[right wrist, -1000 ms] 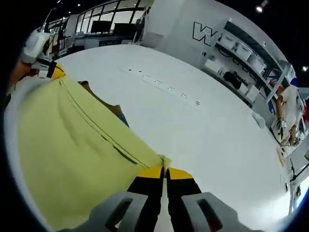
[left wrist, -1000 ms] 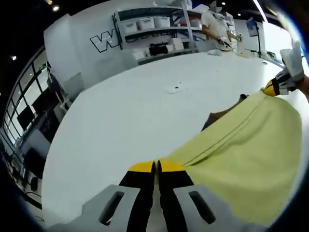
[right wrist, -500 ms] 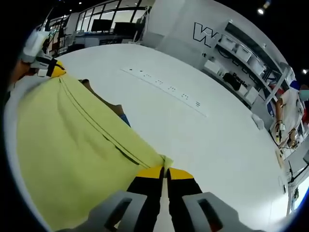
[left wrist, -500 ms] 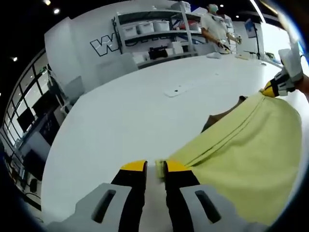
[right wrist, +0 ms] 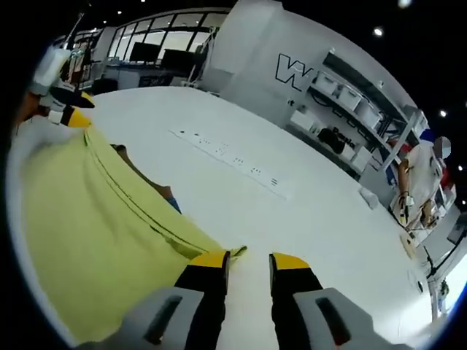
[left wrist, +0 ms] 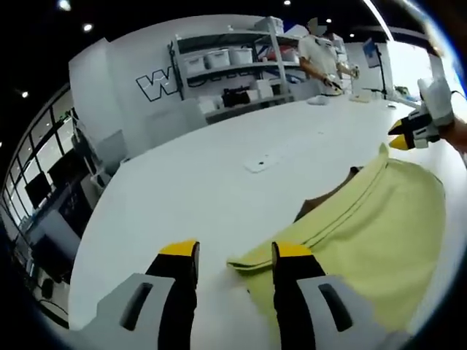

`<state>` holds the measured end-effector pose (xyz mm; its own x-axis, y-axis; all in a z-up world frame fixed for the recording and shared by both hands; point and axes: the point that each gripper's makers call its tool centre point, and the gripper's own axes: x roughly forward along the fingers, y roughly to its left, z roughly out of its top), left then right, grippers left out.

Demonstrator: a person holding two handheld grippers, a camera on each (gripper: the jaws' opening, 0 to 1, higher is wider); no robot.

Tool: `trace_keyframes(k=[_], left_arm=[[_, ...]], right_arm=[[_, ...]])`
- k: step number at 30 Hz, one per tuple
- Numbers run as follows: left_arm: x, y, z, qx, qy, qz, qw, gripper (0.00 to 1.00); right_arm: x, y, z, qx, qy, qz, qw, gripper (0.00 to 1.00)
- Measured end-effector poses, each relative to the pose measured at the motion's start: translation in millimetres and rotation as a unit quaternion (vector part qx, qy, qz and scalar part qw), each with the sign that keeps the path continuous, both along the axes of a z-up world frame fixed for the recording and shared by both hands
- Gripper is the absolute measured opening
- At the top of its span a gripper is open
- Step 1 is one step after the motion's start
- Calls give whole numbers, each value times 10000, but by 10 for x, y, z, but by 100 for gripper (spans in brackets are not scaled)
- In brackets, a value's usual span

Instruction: Fold the garment on the visible template until the final outline fits inside the template.

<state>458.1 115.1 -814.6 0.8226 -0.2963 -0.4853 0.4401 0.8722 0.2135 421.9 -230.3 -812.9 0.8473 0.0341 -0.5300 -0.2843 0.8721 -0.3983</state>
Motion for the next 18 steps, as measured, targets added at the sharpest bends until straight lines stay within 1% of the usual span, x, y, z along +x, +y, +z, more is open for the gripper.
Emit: trace_keyframes(k=[4, 7, 9, 12, 14, 15, 18], left_arm=[[-63, -70, 96, -91, -125, -87, 9998, 36], [-129, -136, 217, -203, -284, -148, 9993, 36], [-185, -189, 278, -332, -368, -174, 9986, 35], [-259, -262, 264, -348, -383, -243, 9984, 31], [-304, -322, 194, -333, -334, -317, 9984, 28], [-328, -345, 144, -344, -265, -320, 9985, 28], [-371, -379, 69, -394, -175, -325, 9985, 25]], right_arm=[[-40, 33, 80, -11, -153, 45, 9999, 21], [-91, 85, 183, 52, -325, 92, 9994, 20], [-126, 178, 229, 198, -430, 197, 9987, 15], [-165, 285, 227, 240, -458, 317, 9982, 5], [-195, 426, 149, 308, -354, 482, 9977, 0], [-208, 459, 123, 314, -314, 513, 9977, 0], [-230, 548, 73, 314, -264, 606, 9973, 0]])
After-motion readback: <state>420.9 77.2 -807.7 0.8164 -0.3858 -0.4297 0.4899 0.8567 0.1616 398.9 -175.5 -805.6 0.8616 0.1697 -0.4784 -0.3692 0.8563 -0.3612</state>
